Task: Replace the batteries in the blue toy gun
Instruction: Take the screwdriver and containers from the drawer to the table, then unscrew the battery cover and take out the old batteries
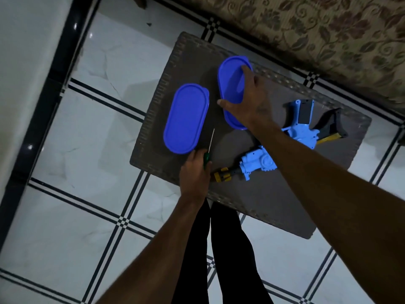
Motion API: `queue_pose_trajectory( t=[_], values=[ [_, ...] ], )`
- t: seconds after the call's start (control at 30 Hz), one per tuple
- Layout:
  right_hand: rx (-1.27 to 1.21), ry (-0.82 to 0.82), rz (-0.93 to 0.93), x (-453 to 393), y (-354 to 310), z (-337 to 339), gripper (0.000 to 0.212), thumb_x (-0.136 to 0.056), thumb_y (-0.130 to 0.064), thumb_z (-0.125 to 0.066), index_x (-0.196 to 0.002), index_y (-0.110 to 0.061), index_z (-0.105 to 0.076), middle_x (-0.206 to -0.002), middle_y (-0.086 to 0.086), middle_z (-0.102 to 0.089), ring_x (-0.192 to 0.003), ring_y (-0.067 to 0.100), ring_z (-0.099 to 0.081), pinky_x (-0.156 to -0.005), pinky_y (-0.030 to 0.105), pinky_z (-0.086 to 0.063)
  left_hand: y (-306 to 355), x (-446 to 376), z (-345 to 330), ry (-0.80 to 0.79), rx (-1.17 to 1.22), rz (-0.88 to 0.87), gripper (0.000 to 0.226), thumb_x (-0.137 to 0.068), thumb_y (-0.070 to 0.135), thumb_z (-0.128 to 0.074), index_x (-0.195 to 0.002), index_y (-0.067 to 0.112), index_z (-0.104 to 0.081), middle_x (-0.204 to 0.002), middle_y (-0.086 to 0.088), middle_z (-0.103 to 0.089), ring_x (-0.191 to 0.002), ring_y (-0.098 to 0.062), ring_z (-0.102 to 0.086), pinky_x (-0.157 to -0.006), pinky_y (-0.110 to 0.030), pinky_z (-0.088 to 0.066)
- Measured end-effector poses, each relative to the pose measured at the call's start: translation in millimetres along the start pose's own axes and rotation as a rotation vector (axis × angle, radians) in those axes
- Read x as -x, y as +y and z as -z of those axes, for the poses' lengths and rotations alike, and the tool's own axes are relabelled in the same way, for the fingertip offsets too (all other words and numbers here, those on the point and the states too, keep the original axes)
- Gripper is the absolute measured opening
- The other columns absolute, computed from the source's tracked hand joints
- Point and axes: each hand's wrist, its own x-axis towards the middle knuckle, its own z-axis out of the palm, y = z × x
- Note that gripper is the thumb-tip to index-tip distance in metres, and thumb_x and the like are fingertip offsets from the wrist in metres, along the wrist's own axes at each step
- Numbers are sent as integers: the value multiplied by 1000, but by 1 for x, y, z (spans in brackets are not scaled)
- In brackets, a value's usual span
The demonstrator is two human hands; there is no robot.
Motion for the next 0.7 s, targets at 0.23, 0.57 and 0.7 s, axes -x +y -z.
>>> queue_pose_trajectory(
  t=[0.23,0.57,0.7],
  values=[
    [4,149,33,47,-7,31,75,-86,-46,-61,-149,-16,-34,-148,16,-36,-133,33,-41,-101,38,-40,9,41,26,4,-63,-38,35,-92,30,-57,-125,20,-54,-124,-4,-55,-101,-31,-61,-76,-46,-52],
    [30,20,192,171,24,140,42,-88,-29,-55,-124,-9,-60,-122,19,-58,-111,39,-56,-86,39,-46,92,129,94,104,-105,-114,26,-92,29,-53,-116,23,-61,-114,2,-60,-92,-24,-65,-70,-41,-53],
    [16,31,288,189,47,195,37,-86,-22,-62,-120,-7,-61,-112,18,-61,-102,38,-58,-82,37,-45,155,150,96,206,-137,-157,26,-91,27,-56,-114,19,-65,-113,-2,-64,-96,-27,-65,-74,-37,-51]
  ],
)
